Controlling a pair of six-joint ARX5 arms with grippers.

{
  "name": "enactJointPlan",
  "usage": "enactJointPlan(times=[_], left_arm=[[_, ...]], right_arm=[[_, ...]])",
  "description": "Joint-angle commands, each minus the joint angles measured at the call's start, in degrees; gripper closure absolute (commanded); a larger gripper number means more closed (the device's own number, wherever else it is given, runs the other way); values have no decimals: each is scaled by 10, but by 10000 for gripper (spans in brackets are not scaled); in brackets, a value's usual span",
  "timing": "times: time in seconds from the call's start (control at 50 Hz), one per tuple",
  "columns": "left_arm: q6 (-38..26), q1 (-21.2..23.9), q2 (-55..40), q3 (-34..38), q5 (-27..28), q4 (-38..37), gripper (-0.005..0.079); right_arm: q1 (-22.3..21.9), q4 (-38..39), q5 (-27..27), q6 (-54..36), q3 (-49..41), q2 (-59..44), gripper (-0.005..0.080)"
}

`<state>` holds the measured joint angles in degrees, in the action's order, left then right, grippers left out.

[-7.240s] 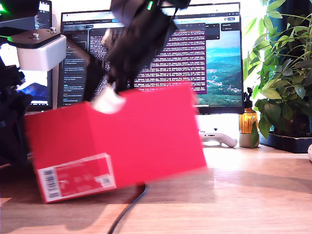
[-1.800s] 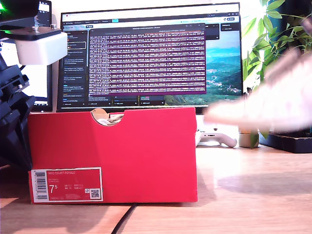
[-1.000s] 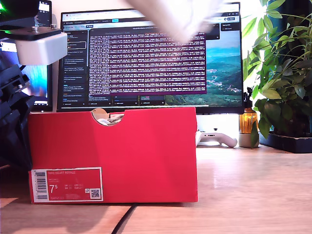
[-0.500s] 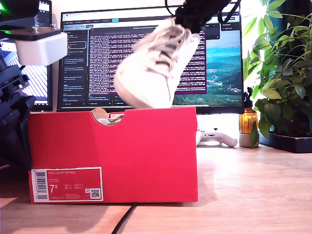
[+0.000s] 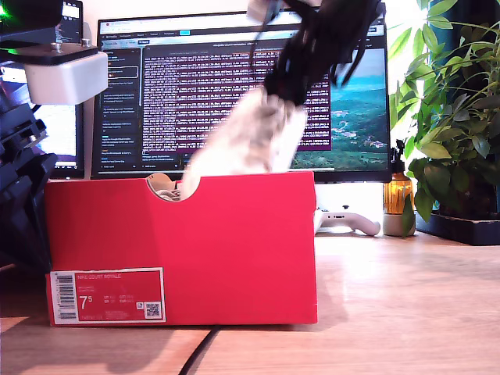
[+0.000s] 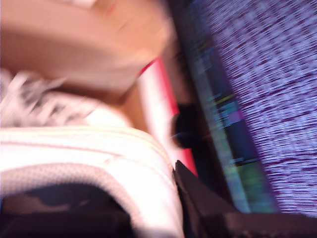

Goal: Pack the white shoes by picking the first shoe and placing it inside the red shoebox, left side, then picking and rotating the second shoe and placing it in the shoebox

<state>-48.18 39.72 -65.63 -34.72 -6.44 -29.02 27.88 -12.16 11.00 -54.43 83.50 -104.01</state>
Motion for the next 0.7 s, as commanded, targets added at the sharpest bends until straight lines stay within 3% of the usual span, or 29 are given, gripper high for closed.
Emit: enactJointPlan(times=[0.0, 0.32, 0.68], left_arm=[[3, 1, 0, -4, 2, 3, 759], [3, 1, 0, -4, 5, 3, 759], [3, 1, 0, -4, 32, 3, 759]], right_arm=[[6, 8, 3, -1, 6, 3, 765], [10, -40, -46, -75, 6, -18, 765], [10, 0, -80, -86, 14, -18, 765]])
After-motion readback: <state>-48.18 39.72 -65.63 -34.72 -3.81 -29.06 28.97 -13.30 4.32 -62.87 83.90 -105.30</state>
